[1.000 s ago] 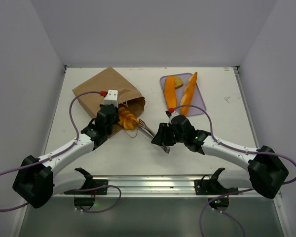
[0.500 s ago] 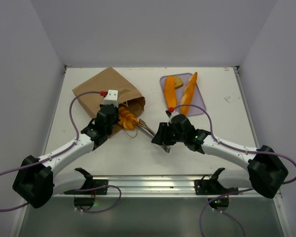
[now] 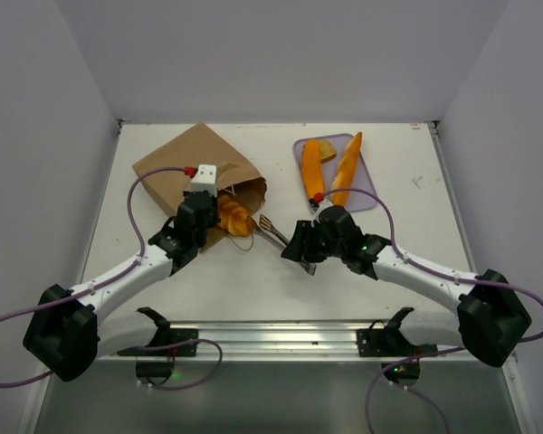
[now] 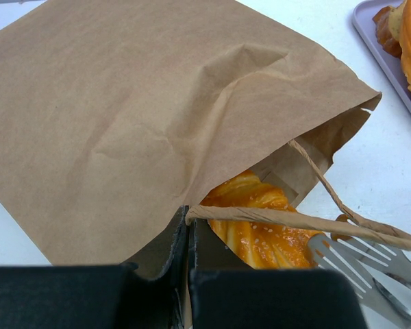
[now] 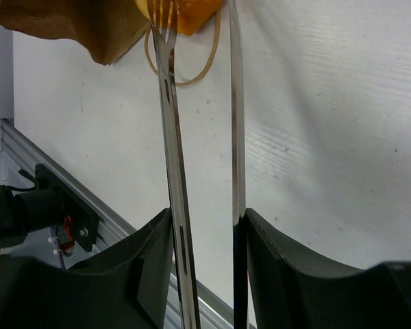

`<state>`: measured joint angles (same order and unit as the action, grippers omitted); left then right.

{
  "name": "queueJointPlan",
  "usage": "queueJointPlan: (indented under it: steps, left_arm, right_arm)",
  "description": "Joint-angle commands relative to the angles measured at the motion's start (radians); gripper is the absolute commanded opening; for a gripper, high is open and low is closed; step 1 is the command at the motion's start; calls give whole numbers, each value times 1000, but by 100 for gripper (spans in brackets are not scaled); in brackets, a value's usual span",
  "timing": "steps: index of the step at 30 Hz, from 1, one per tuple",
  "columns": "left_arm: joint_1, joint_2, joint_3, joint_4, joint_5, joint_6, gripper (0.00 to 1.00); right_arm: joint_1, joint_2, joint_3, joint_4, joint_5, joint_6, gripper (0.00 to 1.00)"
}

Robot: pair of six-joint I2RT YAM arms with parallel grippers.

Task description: Take the fake bread out of the paper bag

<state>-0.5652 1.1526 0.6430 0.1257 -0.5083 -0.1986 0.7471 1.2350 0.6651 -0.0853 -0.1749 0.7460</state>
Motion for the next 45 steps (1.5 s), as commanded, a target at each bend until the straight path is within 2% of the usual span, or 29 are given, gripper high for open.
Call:
queueJointPlan:
  steps: [1,11,32,45]
  left_arm:
    - [4,-8,-2,40,2,-5,0]
    - [4,-8,0,40,1,-7,0]
    - [2,-17,-5,38,7,-5,0]
    - [2,-16,-5,38,7,-5,0]
  right_arm:
    - [-11,-34,56,-4,0,-23,47]
    - [-14,-22,88,-4,-12,-30,48]
    - [-40,256,306,4,-74,-177,49]
    - [-54,325,360,5,-86,-221,50]
